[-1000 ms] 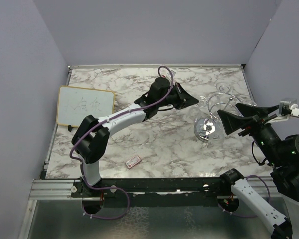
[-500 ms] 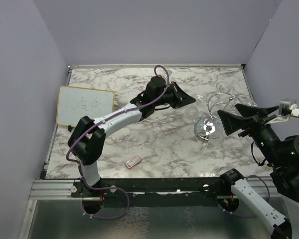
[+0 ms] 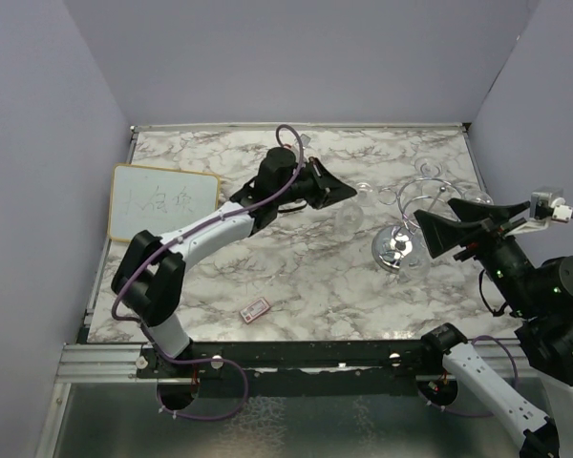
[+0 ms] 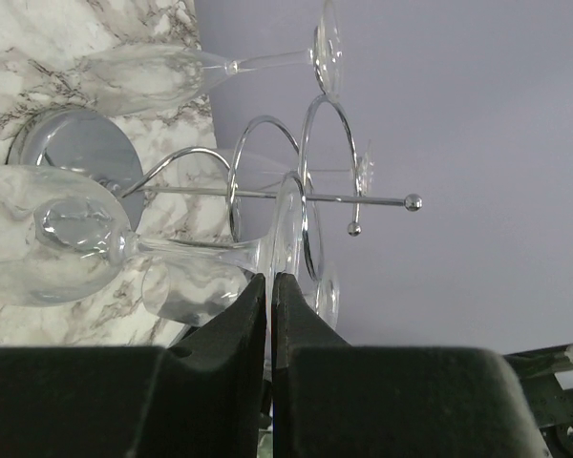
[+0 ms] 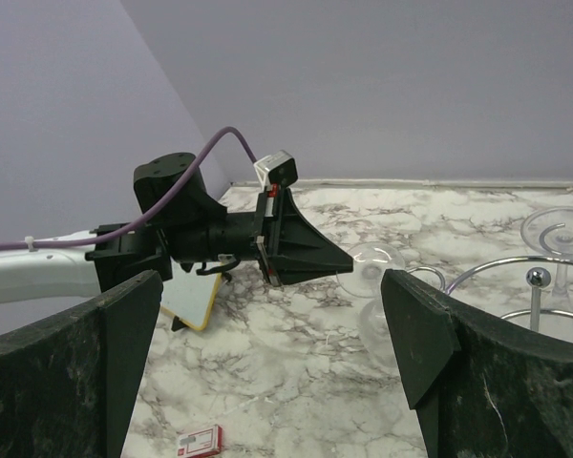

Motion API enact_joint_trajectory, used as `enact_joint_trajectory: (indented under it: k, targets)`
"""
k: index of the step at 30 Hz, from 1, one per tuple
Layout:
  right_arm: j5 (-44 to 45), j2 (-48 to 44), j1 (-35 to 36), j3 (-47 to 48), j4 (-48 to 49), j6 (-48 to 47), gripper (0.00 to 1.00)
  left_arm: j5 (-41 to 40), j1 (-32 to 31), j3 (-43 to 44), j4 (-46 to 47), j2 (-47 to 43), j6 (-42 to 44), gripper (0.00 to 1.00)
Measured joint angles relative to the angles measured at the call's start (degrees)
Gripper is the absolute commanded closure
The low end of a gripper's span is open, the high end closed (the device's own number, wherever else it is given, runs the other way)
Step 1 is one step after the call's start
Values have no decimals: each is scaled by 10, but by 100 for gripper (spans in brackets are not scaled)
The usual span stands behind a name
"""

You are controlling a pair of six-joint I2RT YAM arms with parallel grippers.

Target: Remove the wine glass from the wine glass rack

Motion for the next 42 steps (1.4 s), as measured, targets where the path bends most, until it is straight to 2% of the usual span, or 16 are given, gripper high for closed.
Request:
enact_joint_trajectory:
  k: [6,10,14,21,24,27,29,36,42]
  targets:
    - [-31,38,0,2,11,-8,0,15,29,-66,-1,-95,67,100]
    - [-85,104,0,19,12,-22,1,14,49,-97,-27,-181,160,100]
    - [-175,187,0,48,15,-33,8,11,51,-102,-50,-254,258,100]
    - [-366,319,0,83,56,-16,8,22,51,-105,-63,-337,381,100]
    - [-405,344,0,83,75,1,14,32,51,-115,-61,-349,403,100]
    - [-434,345,0,83,107,19,33,47,51,-131,-57,-357,418,100]
    - [-459,345,0,83,138,34,40,57,51,-137,-54,-357,423,100]
    - [-506,360,0,80,203,62,41,85,50,-138,-32,-363,425,100]
    - [-451,351,0,81,177,31,41,93,50,-138,-24,-373,427,100]
